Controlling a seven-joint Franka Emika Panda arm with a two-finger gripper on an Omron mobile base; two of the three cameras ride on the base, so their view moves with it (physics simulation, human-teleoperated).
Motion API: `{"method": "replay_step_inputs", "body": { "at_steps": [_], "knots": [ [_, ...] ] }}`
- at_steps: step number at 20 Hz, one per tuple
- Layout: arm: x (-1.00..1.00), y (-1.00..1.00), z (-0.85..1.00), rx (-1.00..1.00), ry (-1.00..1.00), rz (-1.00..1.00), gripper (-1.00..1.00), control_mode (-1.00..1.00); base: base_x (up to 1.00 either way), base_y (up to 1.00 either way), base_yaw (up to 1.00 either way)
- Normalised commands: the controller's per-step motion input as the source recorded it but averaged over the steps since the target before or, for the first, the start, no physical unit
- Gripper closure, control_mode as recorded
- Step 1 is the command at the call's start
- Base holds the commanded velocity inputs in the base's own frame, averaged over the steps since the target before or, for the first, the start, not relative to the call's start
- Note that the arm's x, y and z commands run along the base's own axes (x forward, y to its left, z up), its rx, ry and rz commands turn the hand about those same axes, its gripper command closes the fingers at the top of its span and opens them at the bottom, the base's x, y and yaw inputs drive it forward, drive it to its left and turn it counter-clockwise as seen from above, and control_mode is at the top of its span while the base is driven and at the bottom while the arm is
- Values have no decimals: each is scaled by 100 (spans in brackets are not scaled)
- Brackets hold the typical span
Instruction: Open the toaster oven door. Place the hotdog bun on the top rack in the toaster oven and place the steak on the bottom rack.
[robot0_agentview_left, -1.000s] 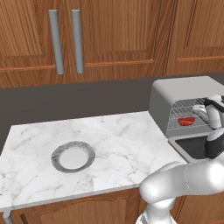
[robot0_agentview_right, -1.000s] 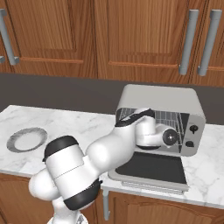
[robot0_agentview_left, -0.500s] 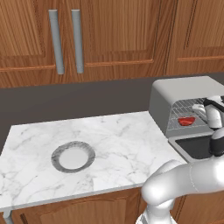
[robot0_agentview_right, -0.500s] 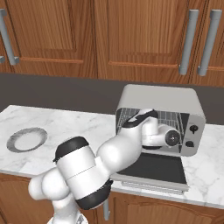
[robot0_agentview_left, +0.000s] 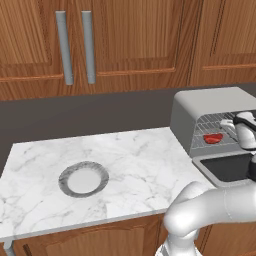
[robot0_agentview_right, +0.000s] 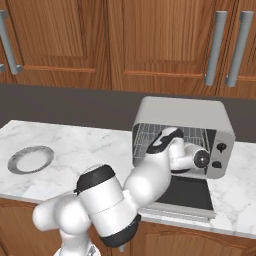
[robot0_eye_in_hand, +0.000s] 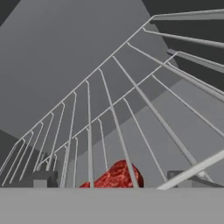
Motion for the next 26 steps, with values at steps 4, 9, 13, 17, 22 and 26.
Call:
{"method": "replay_step_inputs", "body": {
  "at_steps": [4, 9, 13, 17, 22, 26],
  "knots": [
    [5, 0, -9, 0, 0, 0, -100, -100, 0, 0, 0],
    [2, 0, -13, 0, 0, 0, -100, -100, 0, 0, 0],
    [0, 1, -23, 0, 0, 0, 100, -100, 0, 0, 0],
    [0, 0, -21, 0, 0, 0, 100, -100, 0, 0, 0],
    [-15, 0, -36, 0, 1, 0, 100, -100, 0, 0, 0],
    [-33, 0, -37, 0, 4, 1, 100, -100, 0, 0, 0]
  ]
}}
